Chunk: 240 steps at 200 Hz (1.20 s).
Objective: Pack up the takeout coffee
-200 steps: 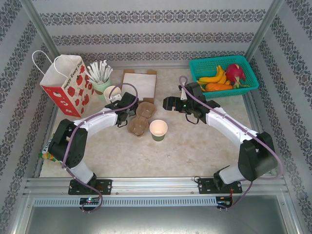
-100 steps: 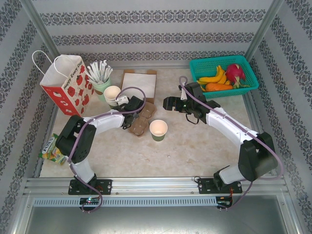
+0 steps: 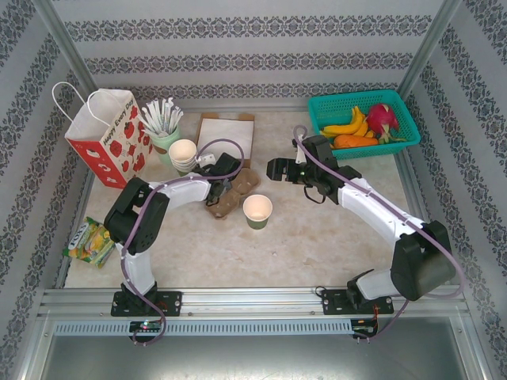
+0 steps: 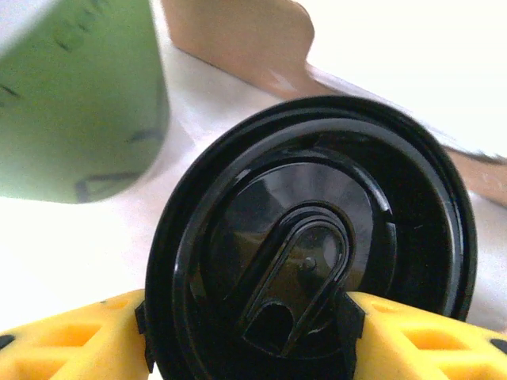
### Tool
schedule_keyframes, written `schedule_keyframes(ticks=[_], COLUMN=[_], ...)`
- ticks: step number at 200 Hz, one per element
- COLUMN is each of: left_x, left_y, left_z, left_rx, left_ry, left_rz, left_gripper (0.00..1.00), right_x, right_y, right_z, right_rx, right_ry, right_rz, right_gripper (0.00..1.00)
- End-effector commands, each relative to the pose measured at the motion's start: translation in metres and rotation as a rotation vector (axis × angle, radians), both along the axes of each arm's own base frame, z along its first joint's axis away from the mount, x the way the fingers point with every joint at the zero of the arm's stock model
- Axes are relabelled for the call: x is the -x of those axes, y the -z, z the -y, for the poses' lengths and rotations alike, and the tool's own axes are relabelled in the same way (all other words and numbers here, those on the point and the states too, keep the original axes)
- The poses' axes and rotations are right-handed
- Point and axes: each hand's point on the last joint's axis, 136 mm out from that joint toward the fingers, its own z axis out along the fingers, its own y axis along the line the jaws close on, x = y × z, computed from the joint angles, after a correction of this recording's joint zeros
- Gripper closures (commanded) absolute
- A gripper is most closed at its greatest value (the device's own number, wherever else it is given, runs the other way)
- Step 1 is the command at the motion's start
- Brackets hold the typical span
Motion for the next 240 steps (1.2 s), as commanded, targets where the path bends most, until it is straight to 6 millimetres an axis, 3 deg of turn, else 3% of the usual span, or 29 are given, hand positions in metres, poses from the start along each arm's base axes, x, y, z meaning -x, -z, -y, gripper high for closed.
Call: schedule_keyframes(ticks=[1, 31, 51, 86, 106, 148, 188, 240], left_x=[0.001, 0.006, 0.007, 0.003, 0.001, -0.006, -0.011, -0.013], left_y=[0.003, 0.005, -0.002, -0.031, -0.033, -0.025, -0.022, -0.015], left_z=[0.033, 0.059, 0.063, 0.043, 0.028, 0.02, 0.022, 0.022], left_rx=[0.05, 0.097, 0.107, 0.088, 0.093, 0.078, 0.073, 0.038], left_ry=[0.094, 0.159, 0.168, 0.118, 0.079, 0.082, 0.105, 0.124], left_rz=[-0.032, -0.06, -0.053, -0.007, -0.019, -0.062, -0.076, -0.114], left_gripper=[0.38, 0.36, 0.33, 0.24, 0.25, 0.31, 0.48, 0.59], right_x=[0.003, 0.004, 0.003, 0.003, 0.003, 0.002, 0.002, 0.004], right_y=[-0.003, -0.003, -0.003, -0.005, -0.005, -0.008, -0.009, -0.01], right_z=[0.003, 0.004, 0.004, 0.003, 0.003, 0.004, 0.004, 0.006], right_rx=[0.025, 0.029, 0.029, 0.024, 0.028, 0.034, 0.034, 0.033], right_ry=[0.001, 0.006, 0.005, 0.003, -0.001, -0.004, 0.0, 0.006], right_rz=[0.029, 0.029, 0.03, 0.031, 0.035, 0.045, 0.049, 0.052], right_gripper=[0.09, 0.09, 0.09, 0.09, 0.09, 0.09, 0.09, 0.09])
